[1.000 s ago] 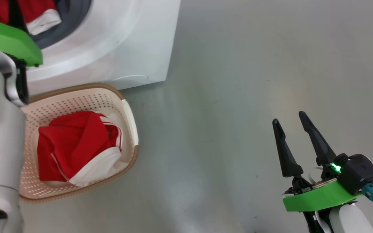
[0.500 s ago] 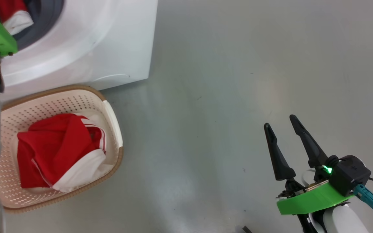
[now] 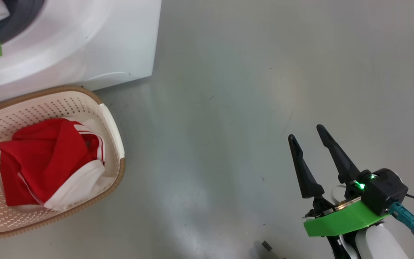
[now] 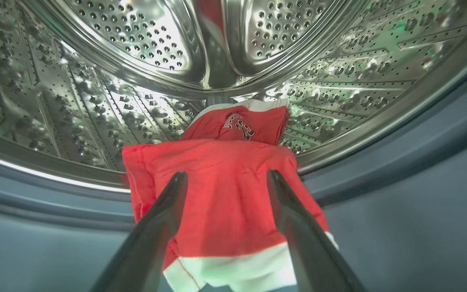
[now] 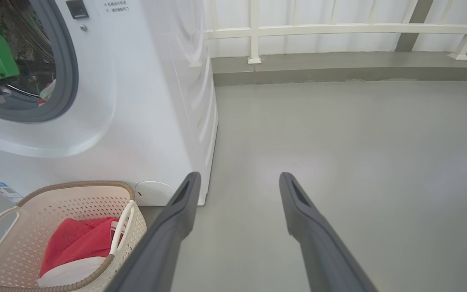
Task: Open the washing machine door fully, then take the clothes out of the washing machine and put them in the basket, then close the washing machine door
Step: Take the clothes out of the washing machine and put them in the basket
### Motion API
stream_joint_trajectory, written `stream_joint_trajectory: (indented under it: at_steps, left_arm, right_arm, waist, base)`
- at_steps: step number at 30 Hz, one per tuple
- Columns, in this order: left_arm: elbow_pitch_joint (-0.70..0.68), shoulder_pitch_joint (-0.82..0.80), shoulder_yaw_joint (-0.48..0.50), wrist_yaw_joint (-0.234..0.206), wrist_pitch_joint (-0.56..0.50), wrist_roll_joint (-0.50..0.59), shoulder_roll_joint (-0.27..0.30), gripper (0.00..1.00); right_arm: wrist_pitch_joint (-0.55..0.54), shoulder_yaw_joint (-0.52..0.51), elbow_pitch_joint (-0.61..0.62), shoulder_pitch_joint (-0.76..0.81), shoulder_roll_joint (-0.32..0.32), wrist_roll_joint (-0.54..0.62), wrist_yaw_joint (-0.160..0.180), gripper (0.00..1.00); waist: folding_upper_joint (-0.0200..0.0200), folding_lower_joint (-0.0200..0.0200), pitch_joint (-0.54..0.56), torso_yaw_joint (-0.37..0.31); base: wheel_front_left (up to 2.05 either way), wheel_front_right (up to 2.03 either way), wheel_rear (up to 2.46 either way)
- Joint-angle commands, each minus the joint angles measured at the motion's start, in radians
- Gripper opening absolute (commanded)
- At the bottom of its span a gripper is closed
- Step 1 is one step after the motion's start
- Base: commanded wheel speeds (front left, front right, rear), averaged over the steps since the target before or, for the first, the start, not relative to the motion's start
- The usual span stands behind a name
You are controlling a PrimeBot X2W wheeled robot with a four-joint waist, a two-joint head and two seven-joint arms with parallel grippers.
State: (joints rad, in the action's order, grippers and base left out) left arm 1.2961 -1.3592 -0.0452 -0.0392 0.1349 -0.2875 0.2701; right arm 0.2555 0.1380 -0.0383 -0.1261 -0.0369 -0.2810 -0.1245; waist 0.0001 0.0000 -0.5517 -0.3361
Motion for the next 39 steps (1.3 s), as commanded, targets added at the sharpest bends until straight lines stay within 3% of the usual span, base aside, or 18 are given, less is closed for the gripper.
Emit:
stream_joint_trajectory:
  at_steps: [1,18,30,31,32,33,34,36,39]
  left_arm:
    - [-0.018,-0.022,0.004,-0.009,-0.007,-0.012,0.047,1.0]
    - [-0.007,-0.012,-0.024,-0.045,-0.245,-0.021,0.073,1.0]
    - [-0.006,0.014,-0.027,-0.042,-0.313,-0.044,0.082,1.0]
    - [-0.006,0.015,-0.028,-0.04,-0.313,-0.045,0.082,0.88]
    - [-0.006,0.015,-0.027,-0.039,-0.31,-0.048,0.082,0.69]
    - [-0.006,0.016,-0.028,-0.038,-0.309,-0.05,0.082,0.35]
    - [-0.006,0.016,-0.027,-0.036,-0.308,-0.053,0.082,0.31]
    - [-0.006,0.019,-0.028,-0.032,-0.309,-0.058,0.079,0.02]
    - [-0.006,0.02,-0.027,-0.023,-0.304,-0.066,0.074,0.0]
  right_arm:
    - [0.006,0.019,0.021,-0.011,-0.013,-0.005,-0.006,1.0]
    - [0.006,0.032,0.01,-0.008,-0.013,-0.009,-0.006,1.0]
    - [0.006,0.033,0.011,-0.004,-0.013,-0.013,-0.006,1.0]
    - [0.006,0.034,0.01,-0.005,-0.013,-0.014,-0.006,1.0]
    - [0.006,0.034,0.01,-0.005,-0.013,-0.015,-0.006,1.0]
    - [0.006,0.034,0.01,-0.006,-0.013,-0.015,-0.006,1.0]
    - [0.006,0.034,0.01,-0.007,-0.013,-0.016,-0.006,1.0]
    - [0.006,0.033,0.01,-0.008,-0.013,-0.016,-0.006,1.0]
    - [0.006,0.033,0.008,-0.008,-0.013,-0.015,-0.006,1.0]
  waist:
    - [-0.0001,0.0,-0.008,-0.001]
    - [-0.0001,0.0,-0.015,-0.016]
    - [-0.0001,0.0,-0.021,-0.029]
    - [-0.0001,0.0,-0.022,-0.029]
    - [-0.0001,0.0,-0.022,-0.029]
    - [-0.0001,0.0,-0.023,-0.029]
    - [-0.0001,0.0,-0.024,-0.028]
    - [-0.0001,0.0,-0.024,-0.026]
    - [-0.0001,0.0,-0.024,-0.023]
  base:
    - [0.0,0.0,0.0]
    - [0.0,0.0,0.0]
    - [0.0,0.0,0.0]
    - [0.0,0.0,0.0]
    - [0.0,0.0,0.0]
    - [0.0,0.0,0.0]
    - [0.0,0.0,0.0]
    - [0.0,0.0,0.0]
    - [0.0,0.0,0.0]
